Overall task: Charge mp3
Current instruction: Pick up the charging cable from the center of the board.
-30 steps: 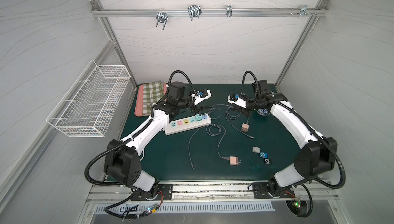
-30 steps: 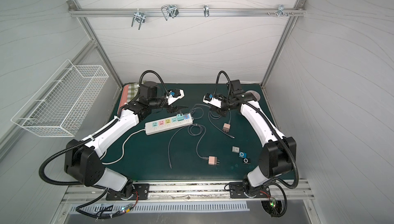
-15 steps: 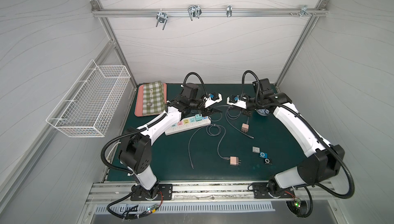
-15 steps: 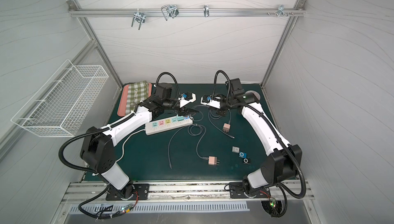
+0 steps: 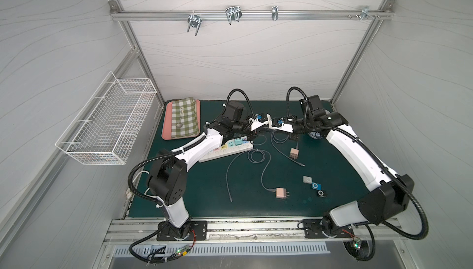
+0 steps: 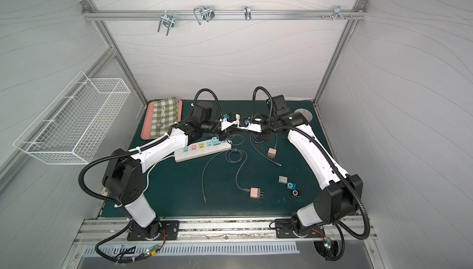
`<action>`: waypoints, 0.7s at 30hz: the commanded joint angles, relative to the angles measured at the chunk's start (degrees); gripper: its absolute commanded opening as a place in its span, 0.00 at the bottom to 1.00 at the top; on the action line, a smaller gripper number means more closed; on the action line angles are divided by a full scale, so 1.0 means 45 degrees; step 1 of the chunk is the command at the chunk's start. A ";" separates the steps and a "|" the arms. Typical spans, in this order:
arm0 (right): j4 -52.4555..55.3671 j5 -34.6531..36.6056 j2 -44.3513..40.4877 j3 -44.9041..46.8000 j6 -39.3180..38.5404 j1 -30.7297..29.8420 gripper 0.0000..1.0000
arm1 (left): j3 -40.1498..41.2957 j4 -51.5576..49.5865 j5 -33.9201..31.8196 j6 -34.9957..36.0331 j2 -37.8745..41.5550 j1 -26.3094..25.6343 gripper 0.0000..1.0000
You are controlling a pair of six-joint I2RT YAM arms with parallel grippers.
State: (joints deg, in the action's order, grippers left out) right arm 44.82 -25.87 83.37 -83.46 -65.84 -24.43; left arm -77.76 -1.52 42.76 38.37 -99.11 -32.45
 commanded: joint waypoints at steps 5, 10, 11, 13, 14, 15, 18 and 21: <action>0.0118 -0.0125 -0.0135 0.0198 0.0115 -0.0053 0.00 | -0.0587 0.0128 -0.0053 0.0569 0.0021 -0.0295 0.00; -0.0267 -0.0430 -0.0095 0.0361 0.0480 0.0080 0.04 | -0.0534 0.0008 -0.0109 0.0478 0.0133 -0.0291 0.00; -0.0381 -0.0575 -0.0113 0.0435 0.0616 0.0179 0.07 | -0.0514 -0.0028 -0.0125 0.0472 0.0186 -0.0290 0.00; -0.0661 -0.0889 -0.0130 0.0563 0.0930 0.0404 0.12 | -0.0458 -0.0109 -0.0223 0.0477 0.0327 -0.0275 0.00; -0.0845 -0.1145 -0.0192 0.0691 0.1078 0.0572 0.15 | -0.0434 -0.0153 -0.0224 0.0477 0.0403 -0.0261 0.00; -0.1033 -0.1396 -0.0253 0.0801 0.1204 0.0723 0.17 | -0.0373 -0.0168 -0.0216 0.0472 0.0460 -0.0251 0.00; -0.1699 -0.2316 -0.0580 0.1370 0.1550 0.1264 0.27 | -0.0228 -0.0212 -0.0301 0.0534 0.0670 -0.0233 0.00; -0.2276 -0.3052 -0.0950 0.1989 0.1658 0.1762 0.34 | -0.0066 -0.0199 -0.0401 0.0574 0.0849 -0.0224 0.00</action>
State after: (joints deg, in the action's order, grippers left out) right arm 37.80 -33.39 82.02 -75.96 -59.37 -17.93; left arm -77.73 -3.81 40.91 39.22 -97.95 -33.12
